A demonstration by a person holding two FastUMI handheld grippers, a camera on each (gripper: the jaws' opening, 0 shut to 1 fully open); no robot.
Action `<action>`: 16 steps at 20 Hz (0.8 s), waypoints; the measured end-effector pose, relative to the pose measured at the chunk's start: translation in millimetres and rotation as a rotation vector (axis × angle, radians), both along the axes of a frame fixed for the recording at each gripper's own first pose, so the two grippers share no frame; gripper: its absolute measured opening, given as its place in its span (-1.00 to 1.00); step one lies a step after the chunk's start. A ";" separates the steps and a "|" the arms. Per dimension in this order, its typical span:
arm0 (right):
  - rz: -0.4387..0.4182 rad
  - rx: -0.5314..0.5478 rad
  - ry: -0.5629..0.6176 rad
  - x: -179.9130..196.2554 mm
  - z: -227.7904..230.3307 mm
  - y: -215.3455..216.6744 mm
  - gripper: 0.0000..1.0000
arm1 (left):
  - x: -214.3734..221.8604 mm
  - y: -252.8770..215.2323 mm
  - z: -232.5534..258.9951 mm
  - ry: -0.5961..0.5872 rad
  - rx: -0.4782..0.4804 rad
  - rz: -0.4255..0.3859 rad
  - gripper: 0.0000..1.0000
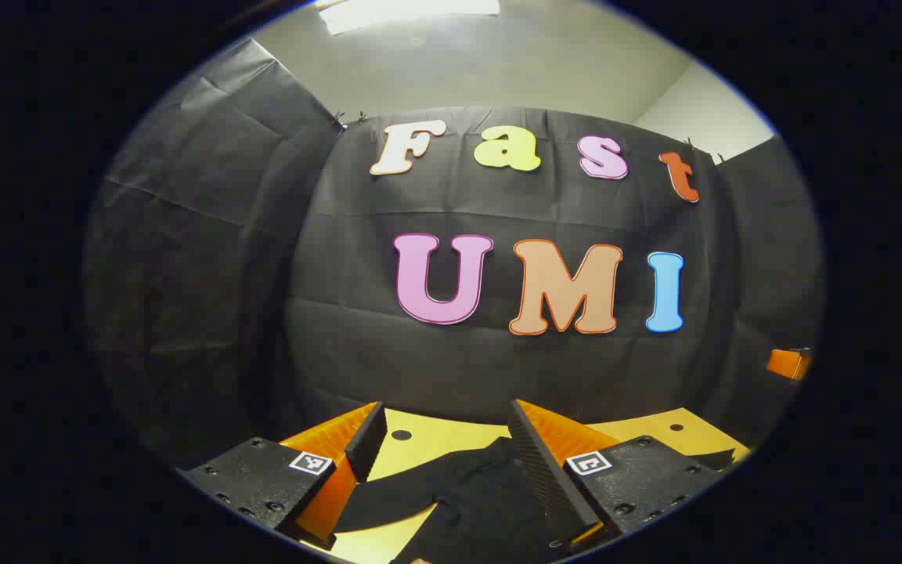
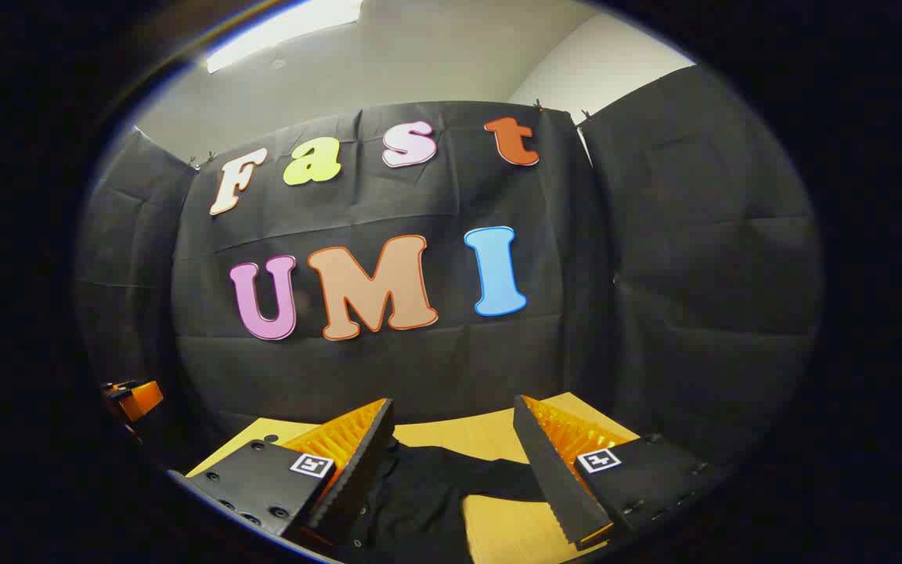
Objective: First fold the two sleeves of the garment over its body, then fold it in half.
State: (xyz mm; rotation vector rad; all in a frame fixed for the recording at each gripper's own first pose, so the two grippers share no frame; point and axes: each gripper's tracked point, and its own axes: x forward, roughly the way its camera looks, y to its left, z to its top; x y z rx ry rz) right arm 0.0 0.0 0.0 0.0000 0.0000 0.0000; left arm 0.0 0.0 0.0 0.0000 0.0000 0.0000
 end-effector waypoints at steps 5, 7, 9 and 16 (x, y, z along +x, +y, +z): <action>-0.023 -0.064 0.009 0.6 -4.7 -12.7 0.94 | 0.3 -6.1 -0.9 0.004 -0.018 -0.004 0.82; -0.009 -0.050 0.017 0.2 -7.4 -10.1 0.86 | -1.8 -2.8 2.8 -0.008 -0.022 0.008 0.82; -0.017 -0.046 0.025 -1.6 -10.4 -14.0 0.94 | -2.3 -2.1 4.2 -0.010 -0.029 0.017 0.80; -0.033 -0.060 0.035 -9.6 -15.4 -28.6 0.94 | -14.1 6.5 -8.9 0.025 -0.085 0.061 0.80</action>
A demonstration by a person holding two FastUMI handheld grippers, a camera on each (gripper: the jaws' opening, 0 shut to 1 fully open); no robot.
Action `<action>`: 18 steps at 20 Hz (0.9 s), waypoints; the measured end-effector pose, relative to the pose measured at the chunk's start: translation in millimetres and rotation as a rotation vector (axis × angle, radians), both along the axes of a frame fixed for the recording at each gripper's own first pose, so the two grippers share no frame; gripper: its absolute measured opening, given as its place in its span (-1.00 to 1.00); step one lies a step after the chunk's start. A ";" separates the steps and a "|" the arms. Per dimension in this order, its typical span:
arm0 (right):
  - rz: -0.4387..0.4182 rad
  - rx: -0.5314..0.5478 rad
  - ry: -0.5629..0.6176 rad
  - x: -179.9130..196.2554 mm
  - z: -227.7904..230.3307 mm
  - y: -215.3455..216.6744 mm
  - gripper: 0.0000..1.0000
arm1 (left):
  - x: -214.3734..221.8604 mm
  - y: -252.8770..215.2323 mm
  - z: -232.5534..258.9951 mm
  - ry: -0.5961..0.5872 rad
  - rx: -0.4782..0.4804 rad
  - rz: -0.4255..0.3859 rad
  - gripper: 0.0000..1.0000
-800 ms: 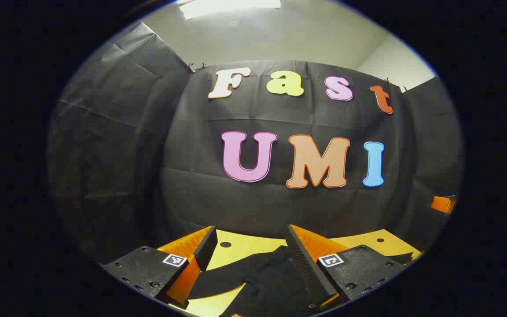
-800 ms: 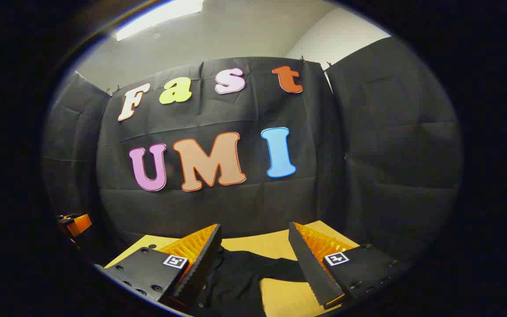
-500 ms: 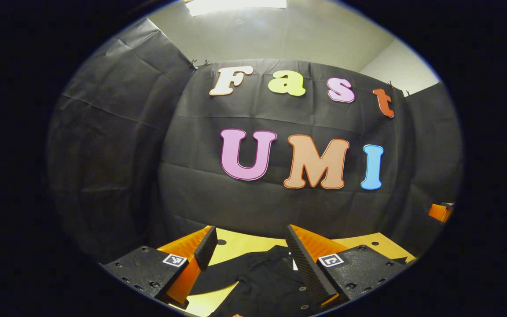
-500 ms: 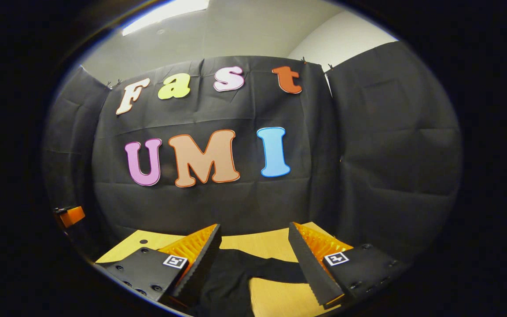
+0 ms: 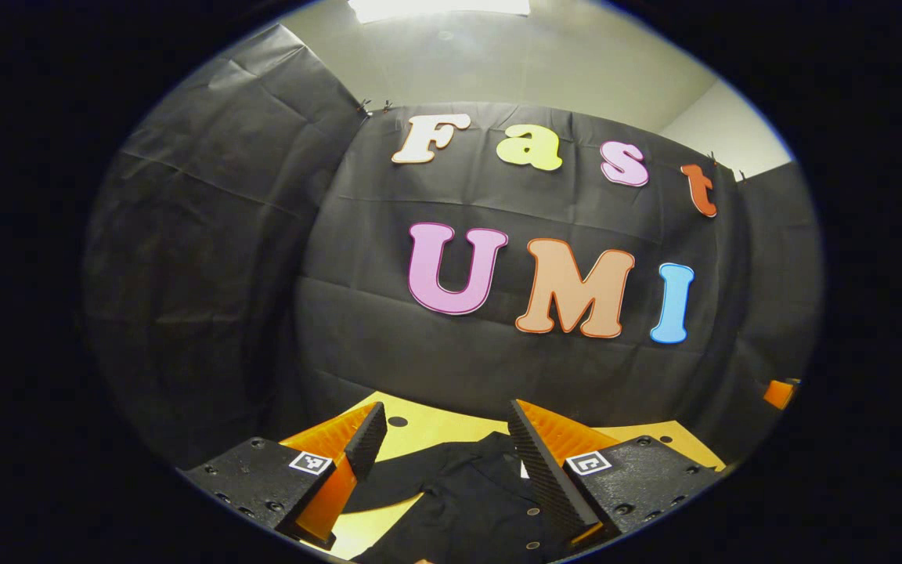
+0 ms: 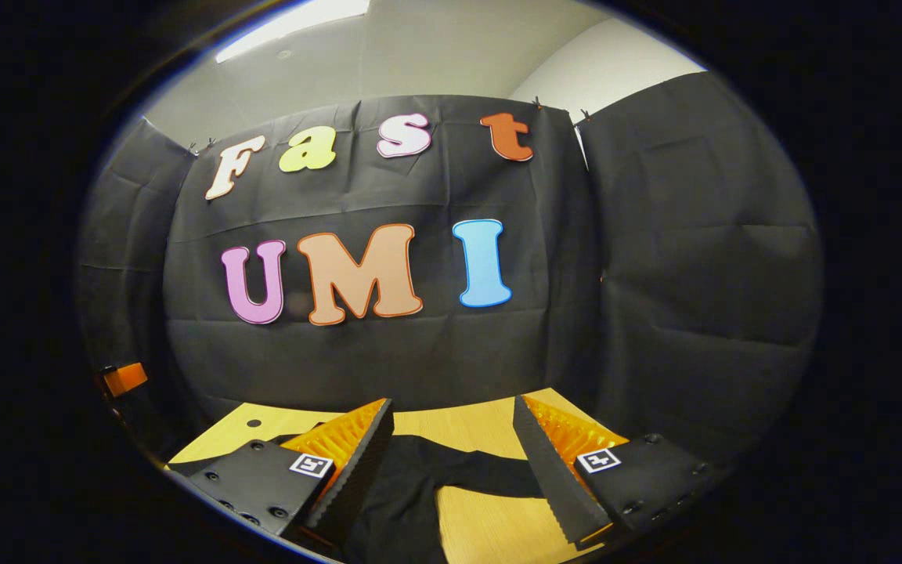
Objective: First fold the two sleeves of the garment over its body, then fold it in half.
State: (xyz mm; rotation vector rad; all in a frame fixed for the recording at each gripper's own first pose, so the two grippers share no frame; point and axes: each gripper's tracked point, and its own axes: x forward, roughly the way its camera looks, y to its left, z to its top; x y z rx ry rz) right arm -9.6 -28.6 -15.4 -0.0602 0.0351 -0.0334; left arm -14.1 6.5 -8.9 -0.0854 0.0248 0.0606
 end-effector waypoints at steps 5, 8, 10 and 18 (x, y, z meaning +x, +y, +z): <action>0.009 0.008 -0.008 -4.2 0.7 -1.8 0.93 | -7.0 5.2 -3.9 0.013 0.018 0.013 0.85; 0.004 0.015 -0.001 -6.7 -2.7 -2.9 0.94 | -9.7 5.1 -6.0 0.022 0.021 0.009 0.84; 0.002 0.013 -0.011 -9.9 1.1 -2.1 0.94 | -9.8 2.0 -5.4 0.018 0.017 -0.002 0.82; -0.029 0.003 0.009 -17.9 -7.7 -16.4 0.93 | -4.6 -10.5 -5.2 0.018 0.030 -0.036 0.82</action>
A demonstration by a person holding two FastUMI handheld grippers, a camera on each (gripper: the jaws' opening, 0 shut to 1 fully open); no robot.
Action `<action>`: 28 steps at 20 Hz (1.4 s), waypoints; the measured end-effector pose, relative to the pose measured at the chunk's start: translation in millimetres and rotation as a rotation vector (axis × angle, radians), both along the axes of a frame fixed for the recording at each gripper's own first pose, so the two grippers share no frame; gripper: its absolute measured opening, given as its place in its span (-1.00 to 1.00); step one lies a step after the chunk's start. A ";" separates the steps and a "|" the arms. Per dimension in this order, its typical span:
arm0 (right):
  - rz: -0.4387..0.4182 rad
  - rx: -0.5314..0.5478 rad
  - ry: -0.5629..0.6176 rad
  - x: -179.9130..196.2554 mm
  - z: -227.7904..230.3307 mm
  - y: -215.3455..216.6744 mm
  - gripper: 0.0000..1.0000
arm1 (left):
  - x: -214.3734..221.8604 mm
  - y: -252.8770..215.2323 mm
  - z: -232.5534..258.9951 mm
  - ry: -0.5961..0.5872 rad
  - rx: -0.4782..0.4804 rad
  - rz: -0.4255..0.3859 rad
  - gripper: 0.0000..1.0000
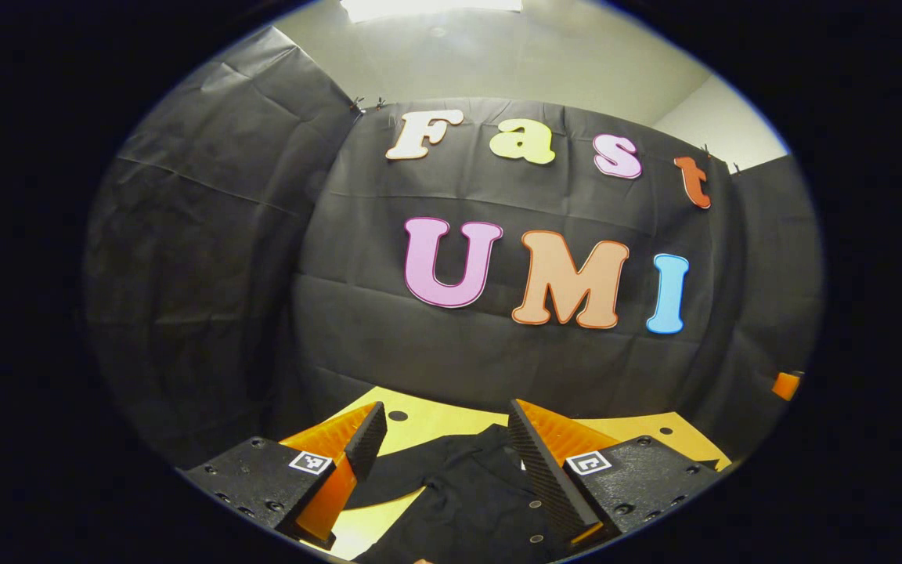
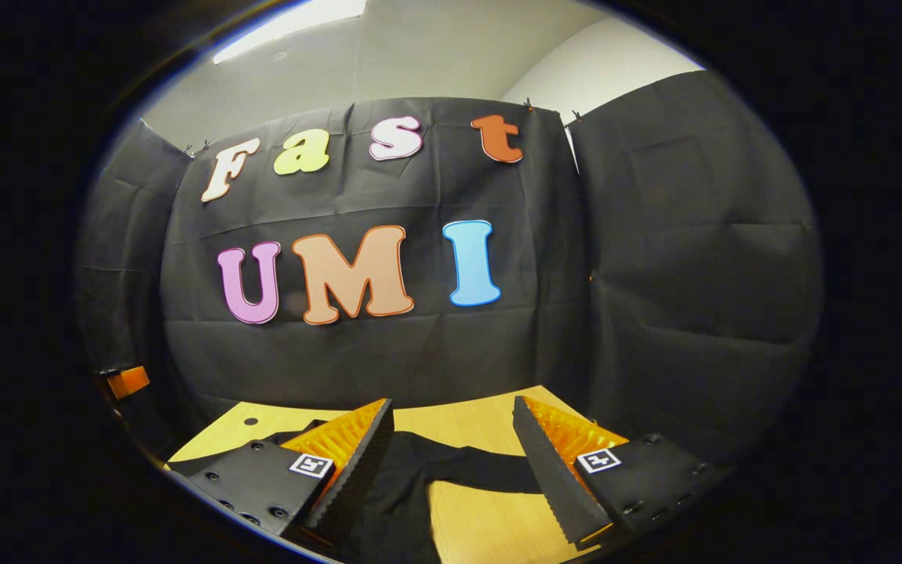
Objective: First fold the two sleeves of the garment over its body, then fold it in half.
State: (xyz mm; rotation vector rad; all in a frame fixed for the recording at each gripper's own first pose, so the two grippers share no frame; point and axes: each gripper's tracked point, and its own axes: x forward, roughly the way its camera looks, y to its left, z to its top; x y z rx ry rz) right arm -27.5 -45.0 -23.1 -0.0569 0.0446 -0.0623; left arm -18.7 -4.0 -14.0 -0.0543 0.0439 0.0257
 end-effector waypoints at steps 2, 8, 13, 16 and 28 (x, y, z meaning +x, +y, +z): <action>-0.002 0.000 0.004 -0.9 -0.9 -0.8 0.93 | -0.1 -1.5 -2.1 0.005 -0.003 -0.005 0.88; 0.002 0.004 0.013 3.0 -4.3 -1.1 0.86 | 1.3 4.3 -5.7 0.023 0.001 0.008 0.82; 0.001 0.011 0.029 10.8 -7.6 -4.3 0.86 | 0.6 15.6 -8.3 0.027 0.003 0.040 0.85; -0.011 0.003 0.027 18.2 -8.0 -11.5 0.86 | -0.5 30.5 -9.1 0.031 0.012 0.077 0.85; -0.117 -0.012 0.070 66.5 -15.1 -87.6 0.94 | -12.3 75.0 -14.2 0.049 0.007 0.249 0.82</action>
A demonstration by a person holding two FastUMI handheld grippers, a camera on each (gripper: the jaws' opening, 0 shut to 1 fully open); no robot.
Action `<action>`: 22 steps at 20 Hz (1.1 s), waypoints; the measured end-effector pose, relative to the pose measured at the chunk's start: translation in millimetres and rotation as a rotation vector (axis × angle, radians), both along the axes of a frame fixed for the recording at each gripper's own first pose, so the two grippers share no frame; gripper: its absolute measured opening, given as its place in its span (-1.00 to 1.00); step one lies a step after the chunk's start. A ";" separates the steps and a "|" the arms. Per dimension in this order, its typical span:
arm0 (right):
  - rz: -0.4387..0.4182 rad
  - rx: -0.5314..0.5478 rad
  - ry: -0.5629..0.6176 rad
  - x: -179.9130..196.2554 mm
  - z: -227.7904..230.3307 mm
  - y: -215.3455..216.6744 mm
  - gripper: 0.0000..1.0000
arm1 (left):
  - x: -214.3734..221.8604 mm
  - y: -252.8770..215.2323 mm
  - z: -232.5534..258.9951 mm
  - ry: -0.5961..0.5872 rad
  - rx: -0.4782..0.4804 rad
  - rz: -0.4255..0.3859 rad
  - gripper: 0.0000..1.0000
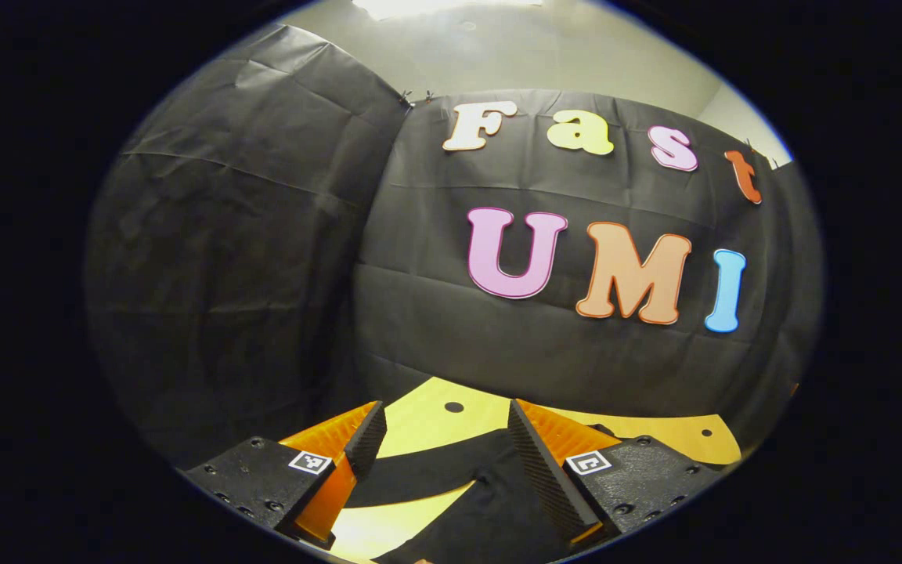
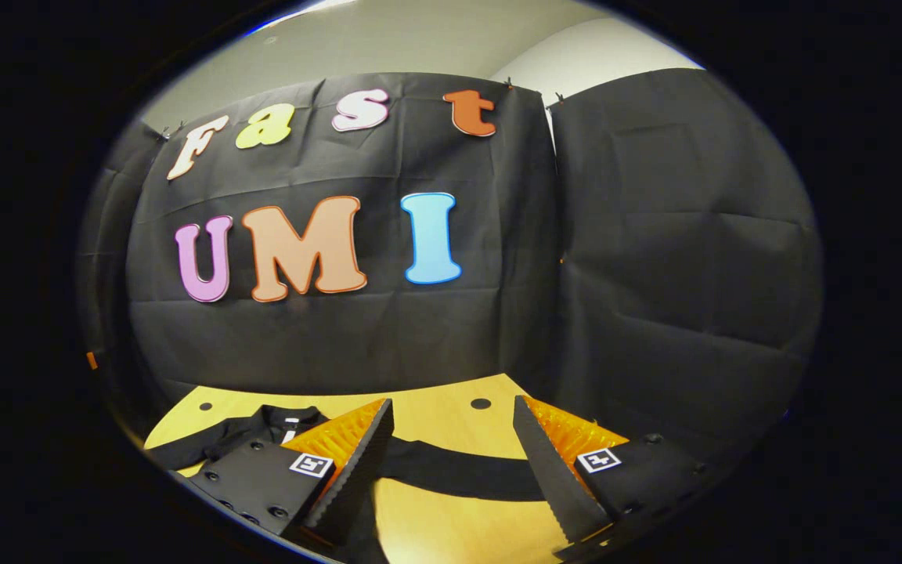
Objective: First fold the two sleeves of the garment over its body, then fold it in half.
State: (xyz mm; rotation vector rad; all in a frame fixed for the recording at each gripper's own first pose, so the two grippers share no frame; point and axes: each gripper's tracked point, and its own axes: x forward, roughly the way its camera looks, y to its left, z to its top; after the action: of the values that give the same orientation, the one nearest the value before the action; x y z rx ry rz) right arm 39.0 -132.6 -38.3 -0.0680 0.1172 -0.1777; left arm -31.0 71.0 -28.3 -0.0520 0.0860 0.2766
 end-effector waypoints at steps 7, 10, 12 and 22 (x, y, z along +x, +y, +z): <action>-0.078 -0.021 0.106 45.3 -46.0 -71.4 0.94 | 0.0 0.6 7.2 0.008 0.044 0.050 0.80; -0.092 -0.006 0.171 61.9 -76.5 -94.4 0.86 | -2.8 -1.2 9.5 0.009 0.029 0.072 0.82; -0.109 0.016 0.218 68.3 -104.1 -112.1 0.94 | -2.6 -2.2 10.0 0.011 0.035 0.088 0.82; -0.193 0.114 0.486 92.0 -222.2 -175.3 0.87 | -11.1 -0.9 15.7 0.024 0.099 0.134 0.82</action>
State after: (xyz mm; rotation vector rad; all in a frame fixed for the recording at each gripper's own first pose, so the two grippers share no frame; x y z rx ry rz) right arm 131.0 -307.9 -260.4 0.0153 0.6196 -0.3448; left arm -42.0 70.1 -12.6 0.0439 0.0932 0.4153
